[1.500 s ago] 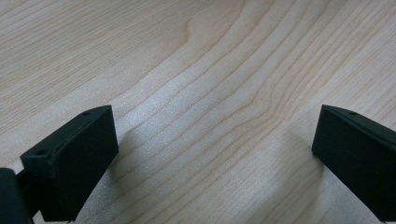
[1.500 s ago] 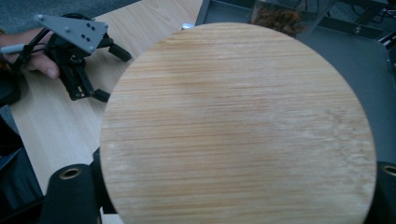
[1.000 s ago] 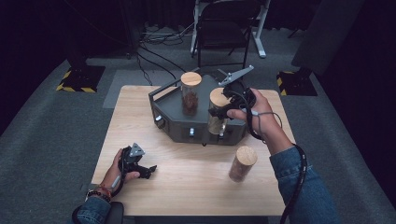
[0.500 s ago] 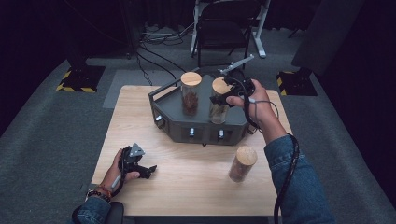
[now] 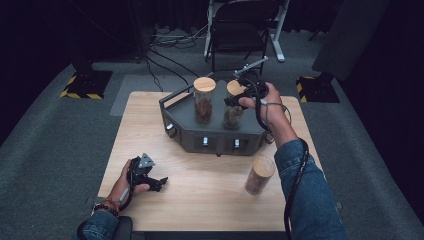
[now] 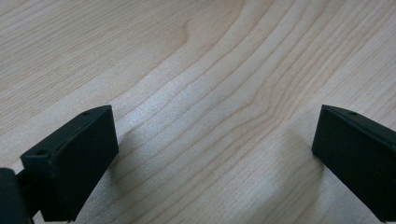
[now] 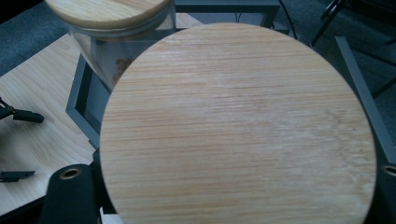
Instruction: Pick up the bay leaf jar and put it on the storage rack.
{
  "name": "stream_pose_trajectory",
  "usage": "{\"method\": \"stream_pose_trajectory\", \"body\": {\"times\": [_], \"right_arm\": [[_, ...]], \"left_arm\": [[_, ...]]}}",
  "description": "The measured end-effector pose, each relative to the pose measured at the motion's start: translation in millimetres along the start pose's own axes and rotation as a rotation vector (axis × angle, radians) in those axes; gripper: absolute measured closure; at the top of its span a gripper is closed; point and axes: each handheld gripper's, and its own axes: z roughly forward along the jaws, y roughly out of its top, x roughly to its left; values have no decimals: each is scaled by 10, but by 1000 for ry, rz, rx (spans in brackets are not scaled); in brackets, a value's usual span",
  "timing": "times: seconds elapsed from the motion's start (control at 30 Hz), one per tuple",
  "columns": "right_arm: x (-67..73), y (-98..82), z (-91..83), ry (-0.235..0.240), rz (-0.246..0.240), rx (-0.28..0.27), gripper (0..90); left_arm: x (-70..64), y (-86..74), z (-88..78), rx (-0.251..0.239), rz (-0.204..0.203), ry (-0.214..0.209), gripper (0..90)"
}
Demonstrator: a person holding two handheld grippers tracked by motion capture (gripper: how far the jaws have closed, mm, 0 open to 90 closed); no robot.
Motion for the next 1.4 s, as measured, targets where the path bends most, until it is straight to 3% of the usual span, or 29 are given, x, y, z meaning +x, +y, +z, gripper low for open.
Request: {"method": "stream_pose_trajectory", "body": {"times": [0.4, 0.97, 1.2, 1.4], "right_arm": [[-6, -12, 175, -13, 19, 12, 250], [-44, -50, 200, 2, 54, -29, 245], [-75, -59, 172, -16, 72, -38, 116], [-48, -89, 181, -23, 47, -54, 29]], "left_arm": [[0, 0, 0, -1, -1, 0, 0], [-1, 0, 1, -1, -1, 0, 0], [-1, 0, 1, -1, 0, 0, 0], [0, 0, 0, -1, 1, 1, 0]]}}
